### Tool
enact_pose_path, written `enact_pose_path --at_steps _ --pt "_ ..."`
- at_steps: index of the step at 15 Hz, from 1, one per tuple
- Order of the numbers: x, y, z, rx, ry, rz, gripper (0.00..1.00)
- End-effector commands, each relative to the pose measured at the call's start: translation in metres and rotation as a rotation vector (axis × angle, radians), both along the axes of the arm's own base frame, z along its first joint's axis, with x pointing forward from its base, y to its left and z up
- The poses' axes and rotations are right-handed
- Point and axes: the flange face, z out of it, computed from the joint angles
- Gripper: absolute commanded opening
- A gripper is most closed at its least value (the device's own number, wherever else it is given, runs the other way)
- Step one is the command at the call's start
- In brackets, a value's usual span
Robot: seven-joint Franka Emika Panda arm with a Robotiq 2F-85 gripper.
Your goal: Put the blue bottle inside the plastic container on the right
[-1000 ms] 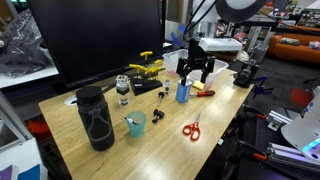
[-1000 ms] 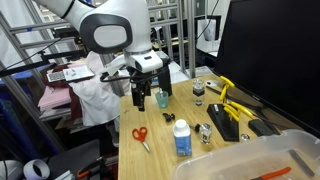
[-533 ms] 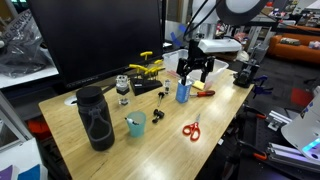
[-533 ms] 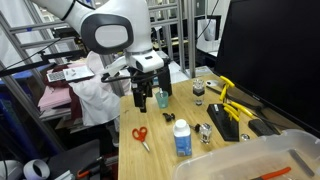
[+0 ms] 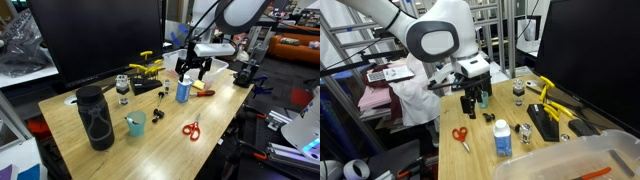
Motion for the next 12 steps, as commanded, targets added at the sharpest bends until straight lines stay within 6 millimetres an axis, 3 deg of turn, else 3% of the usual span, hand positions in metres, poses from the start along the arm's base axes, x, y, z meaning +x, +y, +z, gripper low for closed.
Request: enact_pose_path --at_steps 1,6,12 --pt "0.008 -0.024 -0.009 0.007 -0.071 -0.089 1.0" --pt "0.015 -0.055 -0.02 0.009 -0.075 -0.152 1.0" --pt "0.024 -0.063 -0.041 -0.003 -0.044 -0.116 1.0"
